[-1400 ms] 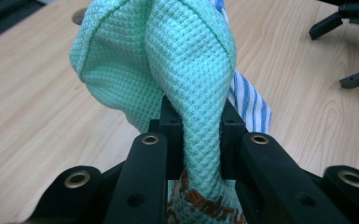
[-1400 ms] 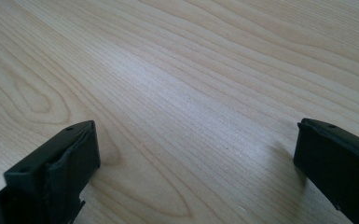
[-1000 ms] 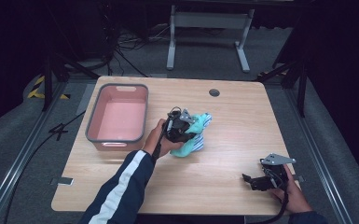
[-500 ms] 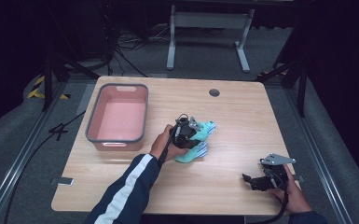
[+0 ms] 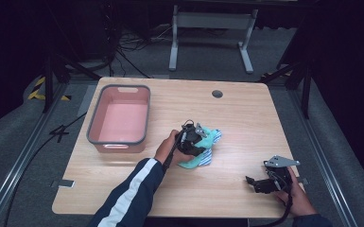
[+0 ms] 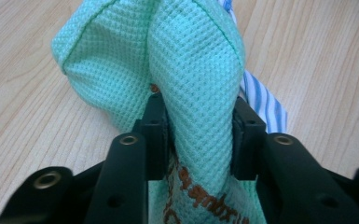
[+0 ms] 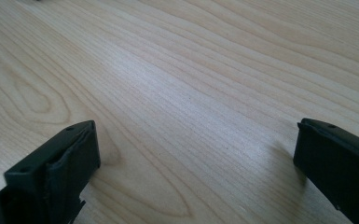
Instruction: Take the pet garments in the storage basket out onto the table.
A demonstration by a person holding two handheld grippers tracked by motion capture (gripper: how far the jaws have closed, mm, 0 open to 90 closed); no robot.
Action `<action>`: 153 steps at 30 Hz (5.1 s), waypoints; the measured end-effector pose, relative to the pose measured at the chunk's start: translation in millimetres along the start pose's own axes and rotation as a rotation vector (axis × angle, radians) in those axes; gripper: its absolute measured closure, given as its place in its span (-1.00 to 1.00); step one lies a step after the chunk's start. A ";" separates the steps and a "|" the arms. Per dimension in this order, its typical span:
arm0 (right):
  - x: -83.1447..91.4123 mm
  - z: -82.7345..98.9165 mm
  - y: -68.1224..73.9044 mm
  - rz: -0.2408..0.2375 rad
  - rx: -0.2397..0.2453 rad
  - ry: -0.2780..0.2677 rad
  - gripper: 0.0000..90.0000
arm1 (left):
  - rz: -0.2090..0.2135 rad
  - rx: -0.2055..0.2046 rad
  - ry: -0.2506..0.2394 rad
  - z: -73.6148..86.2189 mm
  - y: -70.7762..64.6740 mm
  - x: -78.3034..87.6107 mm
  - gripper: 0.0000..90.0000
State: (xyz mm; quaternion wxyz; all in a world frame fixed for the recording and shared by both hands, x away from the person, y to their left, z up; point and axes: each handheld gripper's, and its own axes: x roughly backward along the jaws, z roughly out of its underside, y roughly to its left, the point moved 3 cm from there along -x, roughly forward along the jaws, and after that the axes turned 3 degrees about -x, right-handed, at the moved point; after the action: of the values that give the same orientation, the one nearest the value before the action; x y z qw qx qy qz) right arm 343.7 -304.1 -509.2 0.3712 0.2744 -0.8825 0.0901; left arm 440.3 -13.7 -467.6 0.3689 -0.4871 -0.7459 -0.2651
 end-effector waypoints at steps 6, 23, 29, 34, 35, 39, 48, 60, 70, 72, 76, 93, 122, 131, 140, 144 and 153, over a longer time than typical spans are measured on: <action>0.0 0.0 0.0 0.000 0.000 0.001 -0.99 | -0.016 -0.003 0.012 -1.5 -0.9 1.0 0.10; 0.0 0.0 0.0 0.000 0.000 0.001 -0.99 | -0.052 -0.005 -0.034 -7.7 -1.1 18.5 -0.49; 0.0 0.0 0.0 0.000 0.000 0.001 -0.99 | -0.073 -0.033 -0.038 -10.8 -3.6 29.5 -0.54; 0.0 0.0 0.0 0.000 0.001 0.001 -0.99 | -0.080 -0.056 -0.036 -11.2 -7.6 38.2 -0.55; 0.0 0.0 0.0 0.000 0.000 0.001 -0.99 | -0.083 -0.065 -0.037 -11.5 -7.8 39.6 -0.55; 0.0 0.0 0.0 0.000 0.000 0.000 -0.99 | -0.088 -0.082 -0.034 -11.1 -11.0 46.0 -0.54; 0.0 0.0 0.0 0.000 0.000 0.001 -0.99 | -0.092 -0.132 -0.011 -4.7 -15.6 59.2 -0.54; 0.0 0.0 0.0 0.000 0.000 0.000 -0.99 | -0.082 -0.206 0.030 11.4 -25.0 76.1 -0.52; 0.0 0.0 0.0 0.000 0.000 0.000 -0.99 | -0.102 -0.233 0.058 29.7 -31.5 86.3 -0.53; 0.0 0.0 0.0 0.000 0.000 0.000 -0.99 | -0.102 -0.237 0.067 33.7 -31.5 87.5 -0.53; 0.0 0.0 0.0 0.000 0.000 0.001 -0.99 | -0.110 -0.238 0.073 42.7 -31.5 89.6 -0.53; 0.1 0.0 0.1 0.001 -0.001 0.000 -0.99 | -0.138 -0.202 0.128 92.3 -24.5 100.1 -0.52; 0.1 0.0 0.1 0.001 -0.001 0.000 -0.99 | -0.172 -0.124 0.177 188.1 -12.6 132.4 -0.57; 0.1 0.1 0.1 0.002 -0.002 0.000 -0.99 | -0.159 0.006 0.136 231.2 7.6 147.7 -0.56; 0.1 0.1 0.1 0.002 -0.002 0.000 -0.99 | -0.100 0.171 -0.009 264.6 19.4 154.9 -0.69; 0.1 0.1 0.1 0.002 -0.002 0.000 -0.99 | -0.123 0.182 -0.076 276.0 22.5 157.9 -0.69; 0.4 0.5 0.2 0.004 0.000 0.001 -0.99 | -0.132 0.189 -0.122 280.5 21.6 157.1 -0.71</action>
State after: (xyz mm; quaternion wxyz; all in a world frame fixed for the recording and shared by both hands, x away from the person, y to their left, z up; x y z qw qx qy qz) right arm 343.1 -304.3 -509.2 0.3713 0.2725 -0.8830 0.0911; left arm 338.5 289.8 -504.6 0.3488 -0.4154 -0.8191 -0.1871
